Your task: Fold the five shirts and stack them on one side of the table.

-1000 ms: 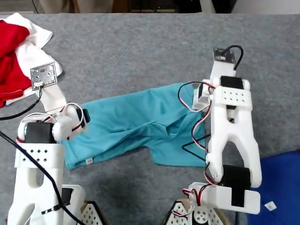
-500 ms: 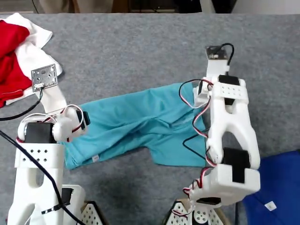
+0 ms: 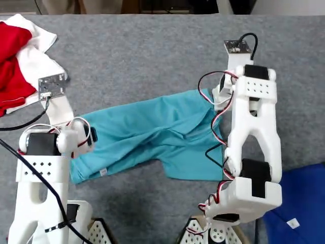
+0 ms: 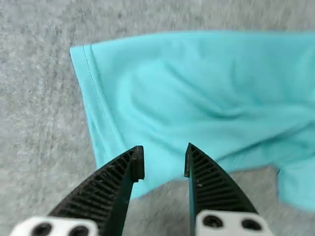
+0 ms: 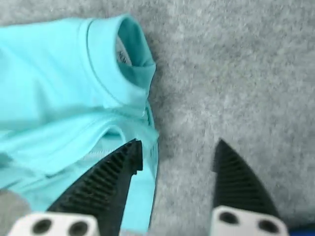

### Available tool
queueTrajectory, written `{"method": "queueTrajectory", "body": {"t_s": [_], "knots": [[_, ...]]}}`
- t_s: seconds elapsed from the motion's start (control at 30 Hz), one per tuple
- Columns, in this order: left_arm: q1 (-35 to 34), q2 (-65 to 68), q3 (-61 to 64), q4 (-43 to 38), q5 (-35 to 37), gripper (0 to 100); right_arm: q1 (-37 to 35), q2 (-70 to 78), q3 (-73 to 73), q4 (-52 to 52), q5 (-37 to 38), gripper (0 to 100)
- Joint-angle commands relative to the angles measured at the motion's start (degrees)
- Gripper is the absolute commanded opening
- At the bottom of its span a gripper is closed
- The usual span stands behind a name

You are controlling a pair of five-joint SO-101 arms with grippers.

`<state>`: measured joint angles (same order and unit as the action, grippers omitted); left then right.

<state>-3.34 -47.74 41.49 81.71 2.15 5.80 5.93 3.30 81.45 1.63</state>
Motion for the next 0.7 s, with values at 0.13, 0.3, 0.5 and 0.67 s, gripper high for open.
{"method": "queueTrajectory", "body": {"t_s": [0.13,0.3,0.5,0.67], "knots": [[-0.8,0.0,-5.3,10.0,-7.6,15,-6.9,-0.1,-5.9,17.1,0.2,8.1],[-5.5,0.0,-8.4,14.5,-7.9,15,-19.3,0.0,-2.8,20.2,-0.3,7.7],[-14.4,-3.6,-9.9,14.9,-14.8,11,-28.7,0.2,-0.3,20.2,-10.5,7.7],[-20.6,-14.5,-7.6,15.0,-21.4,3,-29.7,0.0,2.2,20.5,-10.0,7.7]]}}
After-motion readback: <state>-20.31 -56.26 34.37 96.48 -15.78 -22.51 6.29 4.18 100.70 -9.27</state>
